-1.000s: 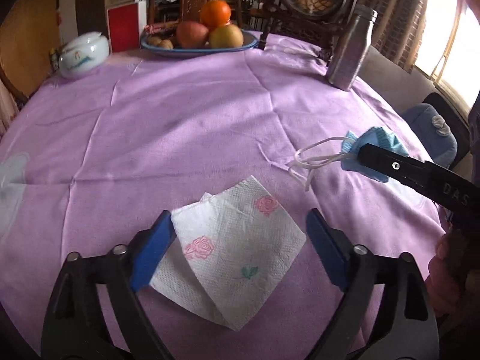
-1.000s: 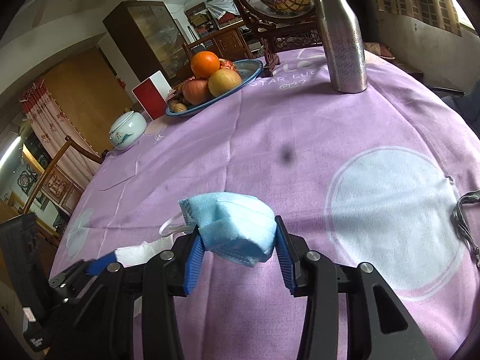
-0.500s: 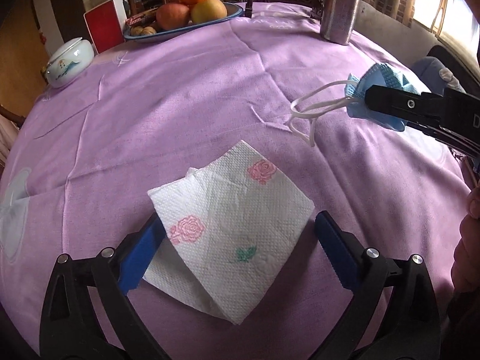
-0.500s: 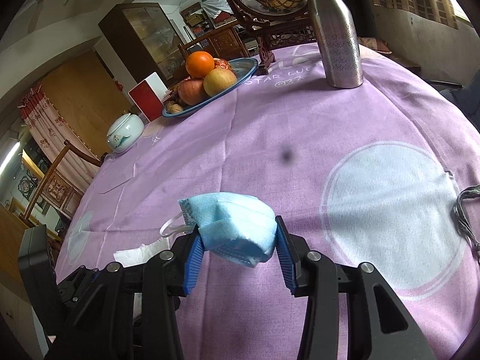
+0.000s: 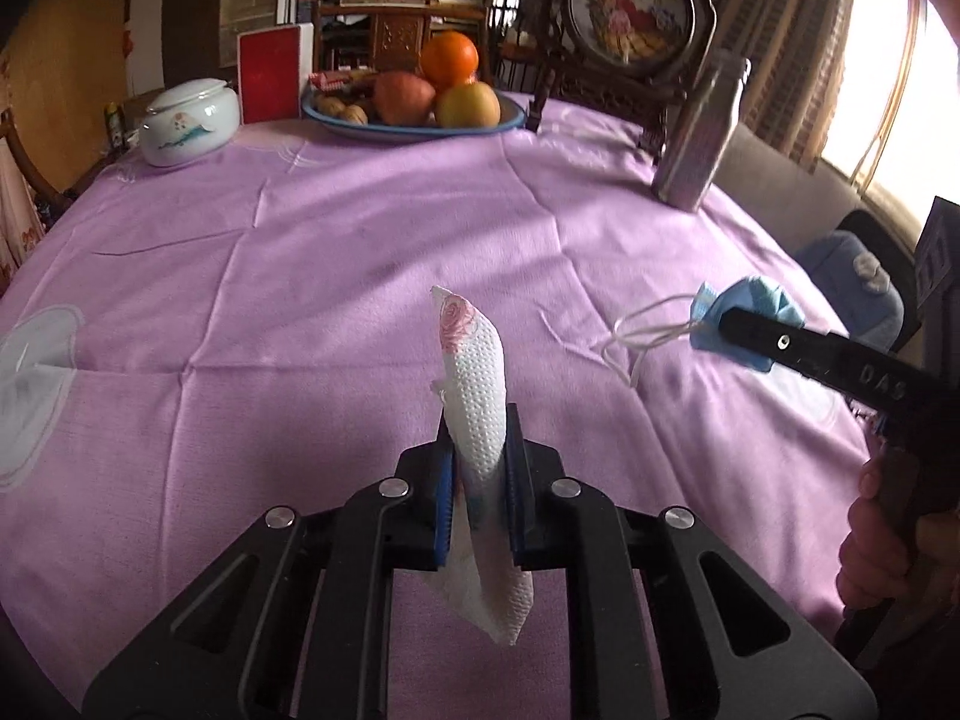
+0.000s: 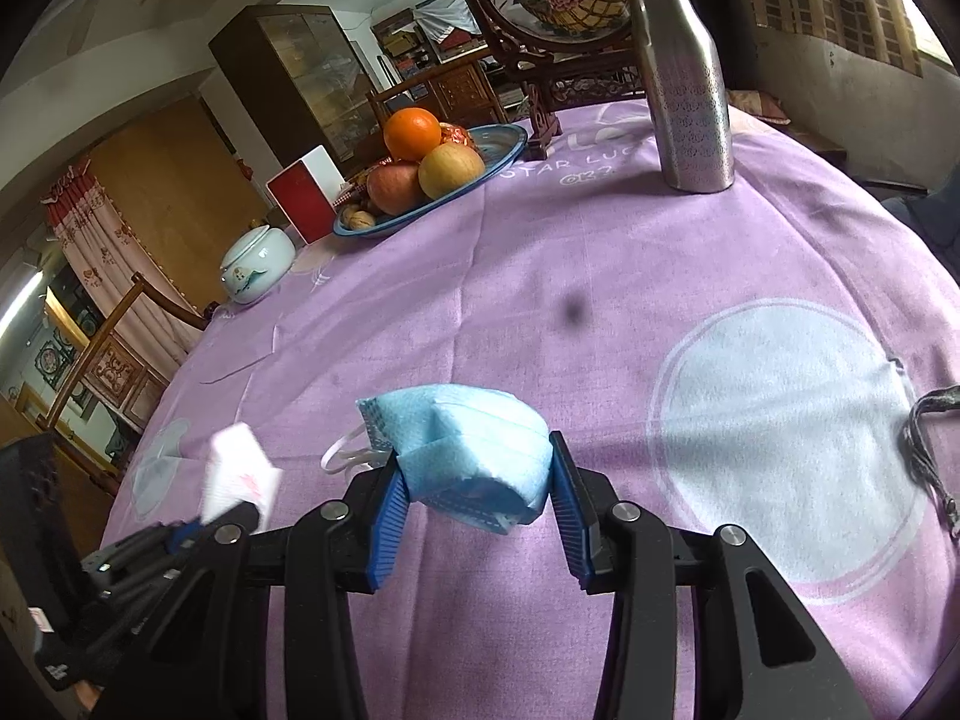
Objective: Collect trash
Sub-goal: 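Grasp the white flowered tissue with the left gripper, then carry the tissue and mask down to the red wastebasket and release both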
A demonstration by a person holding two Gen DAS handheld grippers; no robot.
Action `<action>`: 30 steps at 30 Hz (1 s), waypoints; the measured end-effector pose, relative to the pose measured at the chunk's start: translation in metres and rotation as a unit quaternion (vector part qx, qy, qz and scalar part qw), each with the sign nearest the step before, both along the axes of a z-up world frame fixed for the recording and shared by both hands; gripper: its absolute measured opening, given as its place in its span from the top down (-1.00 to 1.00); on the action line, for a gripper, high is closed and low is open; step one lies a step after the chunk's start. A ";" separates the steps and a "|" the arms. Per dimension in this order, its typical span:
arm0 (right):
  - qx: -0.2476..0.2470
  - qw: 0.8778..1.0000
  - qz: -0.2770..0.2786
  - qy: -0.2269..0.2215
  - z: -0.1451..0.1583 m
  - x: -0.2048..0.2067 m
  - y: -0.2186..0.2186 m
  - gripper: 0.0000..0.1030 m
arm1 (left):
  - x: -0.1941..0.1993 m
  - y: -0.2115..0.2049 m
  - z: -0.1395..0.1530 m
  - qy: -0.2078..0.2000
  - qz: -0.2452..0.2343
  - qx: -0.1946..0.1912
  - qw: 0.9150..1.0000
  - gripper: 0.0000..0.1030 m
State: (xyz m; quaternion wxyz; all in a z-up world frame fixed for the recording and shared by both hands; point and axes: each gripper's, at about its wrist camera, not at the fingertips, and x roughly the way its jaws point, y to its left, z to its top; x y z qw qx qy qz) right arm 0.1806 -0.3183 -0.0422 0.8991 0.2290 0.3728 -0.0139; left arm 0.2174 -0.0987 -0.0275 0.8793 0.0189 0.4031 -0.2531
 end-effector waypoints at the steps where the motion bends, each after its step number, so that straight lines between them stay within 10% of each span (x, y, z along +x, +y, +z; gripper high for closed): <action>1: -0.002 1.000 -0.001 0.000 0.000 0.000 0.000 0.15 | 0.000 0.002 0.002 -0.003 0.003 -0.007 1.000 0.70; 30: 0.072 0.984 0.129 -0.096 0.030 -0.073 0.057 0.23 | -0.164 0.162 0.089 -0.093 0.174 -0.032 0.980 0.70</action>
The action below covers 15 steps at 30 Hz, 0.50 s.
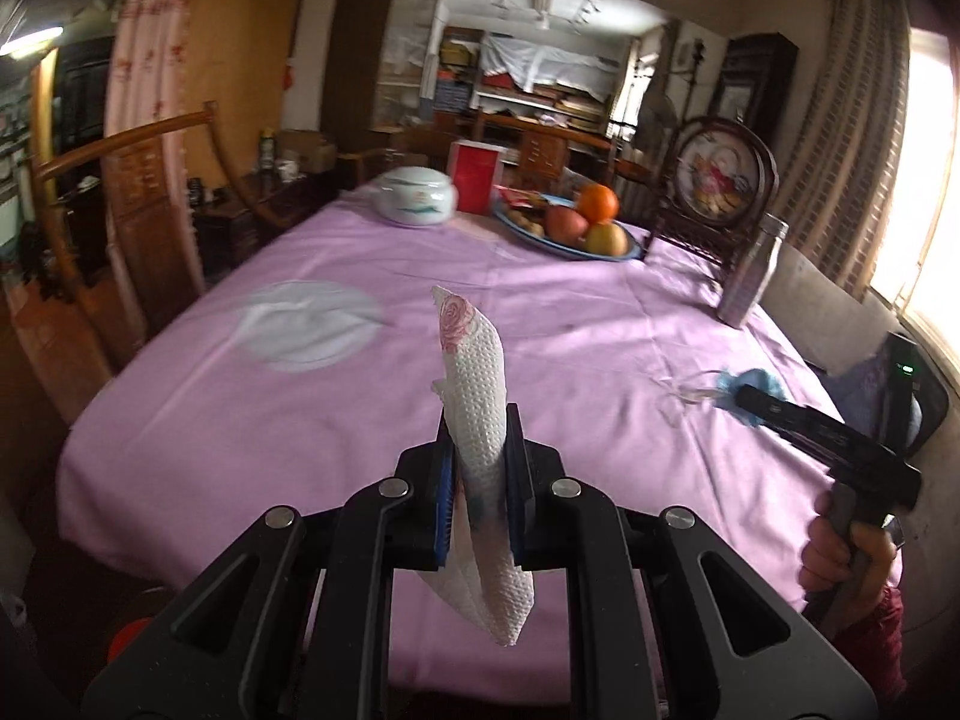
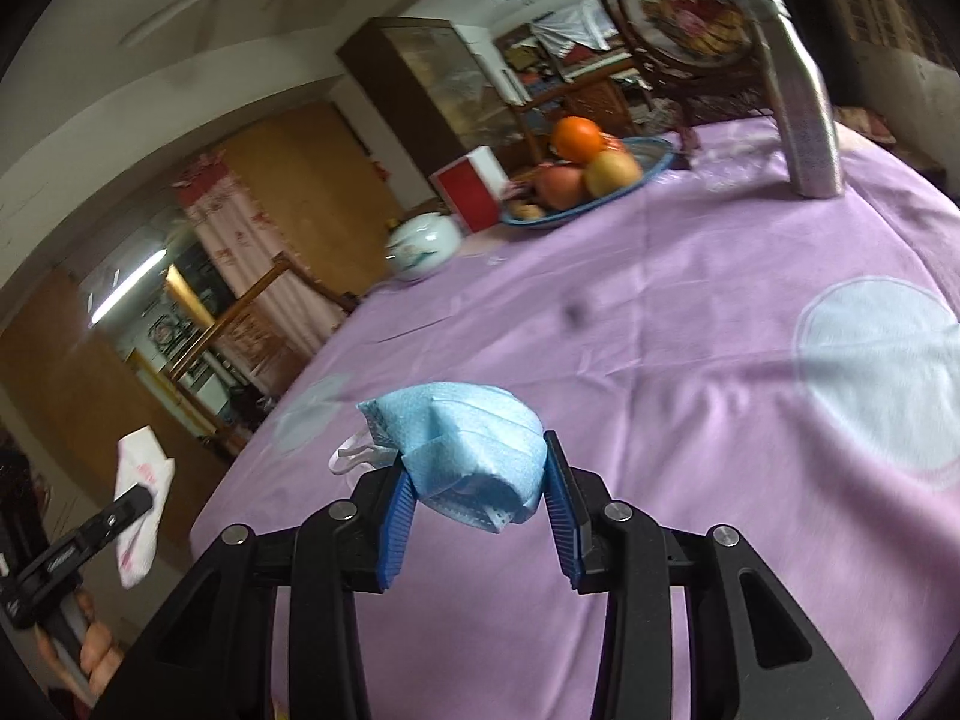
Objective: Collect trash
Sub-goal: 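Carry the tissue and mask down to the red wastebasket and release both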
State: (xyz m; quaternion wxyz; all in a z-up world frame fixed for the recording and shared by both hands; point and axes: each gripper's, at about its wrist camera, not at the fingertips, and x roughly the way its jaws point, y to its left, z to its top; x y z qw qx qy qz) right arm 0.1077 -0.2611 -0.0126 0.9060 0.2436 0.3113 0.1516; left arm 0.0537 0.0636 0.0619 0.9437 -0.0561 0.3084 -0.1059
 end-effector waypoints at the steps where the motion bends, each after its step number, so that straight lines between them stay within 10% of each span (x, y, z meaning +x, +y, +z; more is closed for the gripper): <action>1: -0.003 1.000 0.007 -0.008 0.006 -0.008 0.008 0.23 | -0.008 0.010 0.000 -0.002 0.011 -0.001 1.000 0.70; 15: -0.013 0.989 0.127 -0.070 0.051 -0.085 0.117 0.23 | -0.113 0.137 -0.040 0.014 0.132 -0.032 0.991 0.70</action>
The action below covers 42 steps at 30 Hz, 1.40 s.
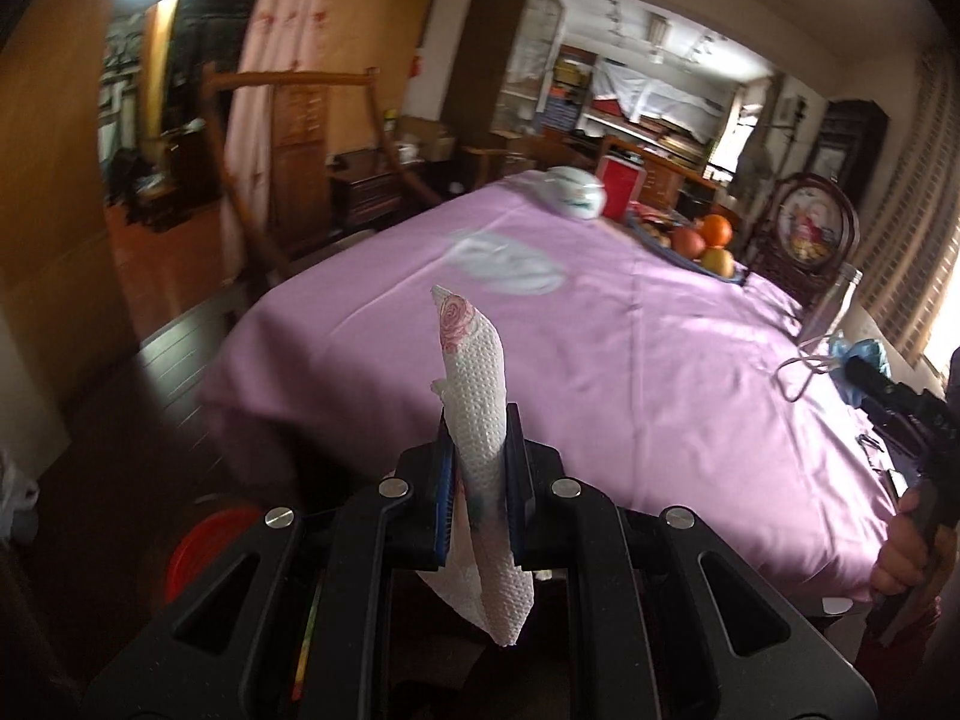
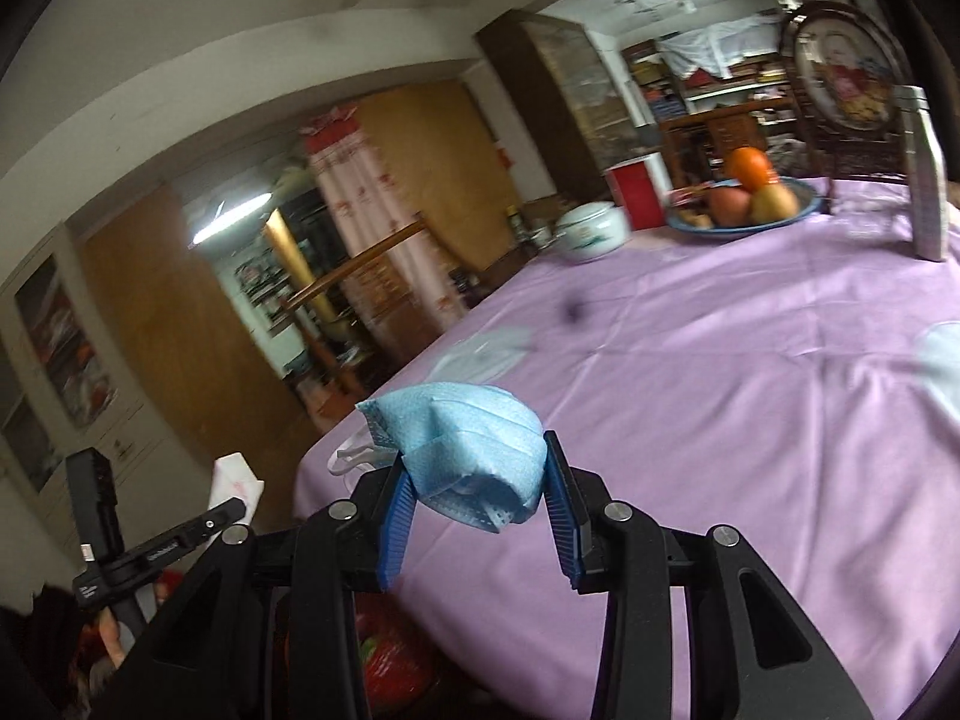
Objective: Collect trash
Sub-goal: 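Carry the tissue and mask down to the red wastebasket and release both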
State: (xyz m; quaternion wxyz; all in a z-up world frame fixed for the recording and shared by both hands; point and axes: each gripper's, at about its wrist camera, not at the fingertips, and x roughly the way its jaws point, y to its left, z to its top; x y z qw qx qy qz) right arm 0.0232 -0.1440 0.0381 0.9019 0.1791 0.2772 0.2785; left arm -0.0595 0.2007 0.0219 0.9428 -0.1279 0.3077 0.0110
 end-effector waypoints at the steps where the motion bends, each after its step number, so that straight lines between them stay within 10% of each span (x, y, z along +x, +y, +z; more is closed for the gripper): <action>1: -0.002 1.000 0.007 0.000 0.000 -0.002 0.007 0.23 | -0.008 0.010 -0.006 0.004 0.009 -0.004 1.000 0.70; 16: -0.055 0.994 0.092 0.013 -0.013 -0.037 0.120 0.23 | -0.043 0.106 -0.117 0.093 0.084 -0.066 0.990 0.68; 22: -0.076 0.990 0.116 0.021 -0.020 -0.037 0.151 0.23 | -0.043 0.128 -0.152 0.114 0.122 -0.081 0.983 -0.33; 42: -0.139 0.957 0.240 0.085 -0.081 -0.038 0.287 0.23 | -0.074 0.198 -0.141 0.101 0.260 -0.059 0.958 -0.79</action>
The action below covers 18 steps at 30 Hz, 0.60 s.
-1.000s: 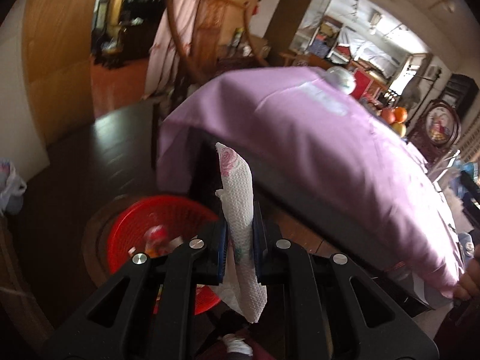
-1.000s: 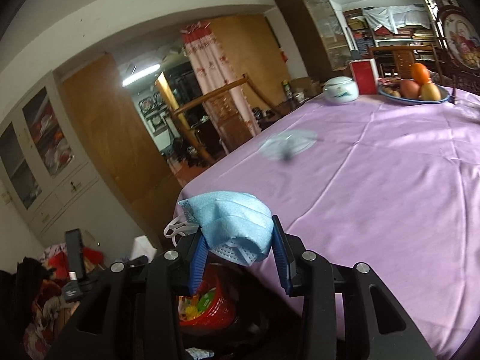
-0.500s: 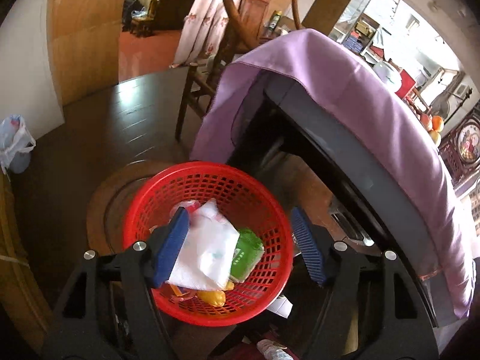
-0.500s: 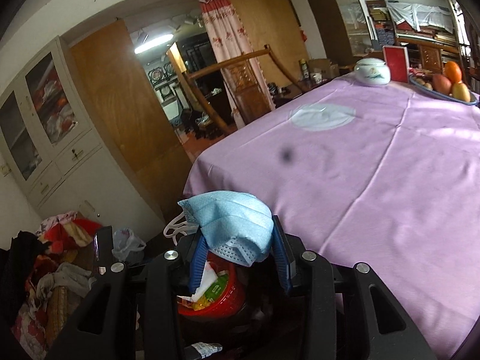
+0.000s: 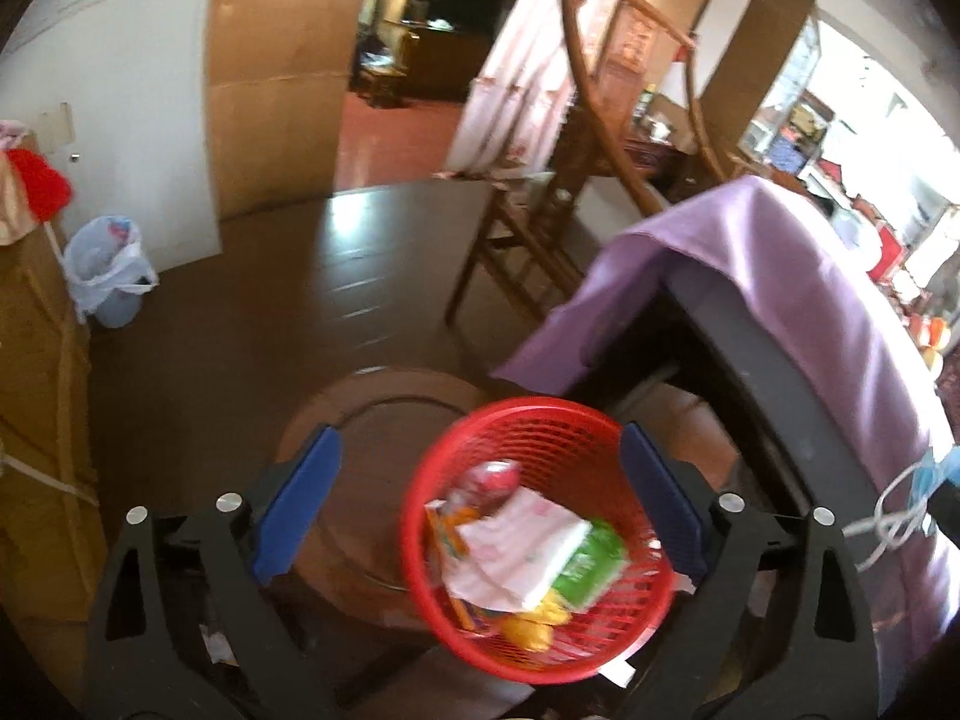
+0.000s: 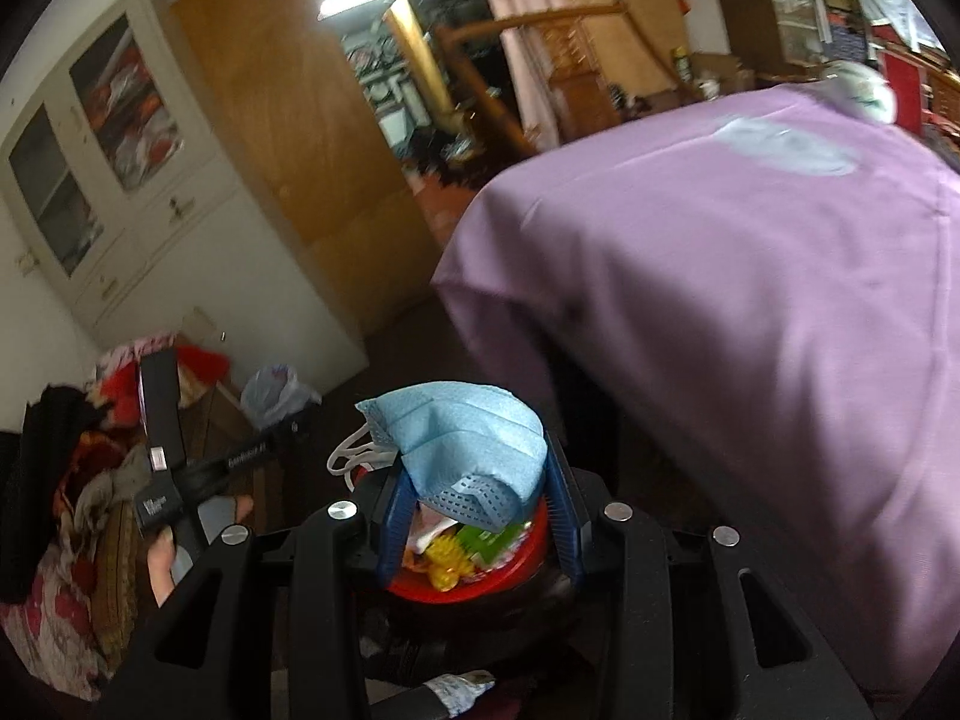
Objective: Collect trash
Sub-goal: 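Carry the tissue and mask down to the red wastebasket and release both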
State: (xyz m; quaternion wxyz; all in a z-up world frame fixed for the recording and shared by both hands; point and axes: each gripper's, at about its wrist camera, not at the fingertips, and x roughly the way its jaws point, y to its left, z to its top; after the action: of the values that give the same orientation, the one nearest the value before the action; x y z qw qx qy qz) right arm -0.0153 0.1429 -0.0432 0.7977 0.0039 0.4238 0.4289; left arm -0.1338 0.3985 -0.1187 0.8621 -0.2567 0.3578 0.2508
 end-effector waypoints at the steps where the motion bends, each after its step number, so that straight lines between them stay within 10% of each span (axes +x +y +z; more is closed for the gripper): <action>1: -0.007 1.000 0.008 0.002 -0.004 -0.001 0.010 0.23 | 0.000 0.003 -0.002 0.004 0.005 0.002 1.000 -0.80; 18: -0.086 0.991 0.087 0.045 -0.071 -0.001 0.124 0.07 | -0.023 0.065 -0.042 0.050 0.071 -0.026 0.996 -0.80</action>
State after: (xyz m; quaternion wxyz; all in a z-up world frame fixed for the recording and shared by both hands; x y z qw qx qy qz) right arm -0.0166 0.2671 -0.1147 0.7347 -0.0826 0.4933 0.4583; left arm -0.1571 0.4637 -0.1609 0.8159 -0.2912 0.3881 0.3145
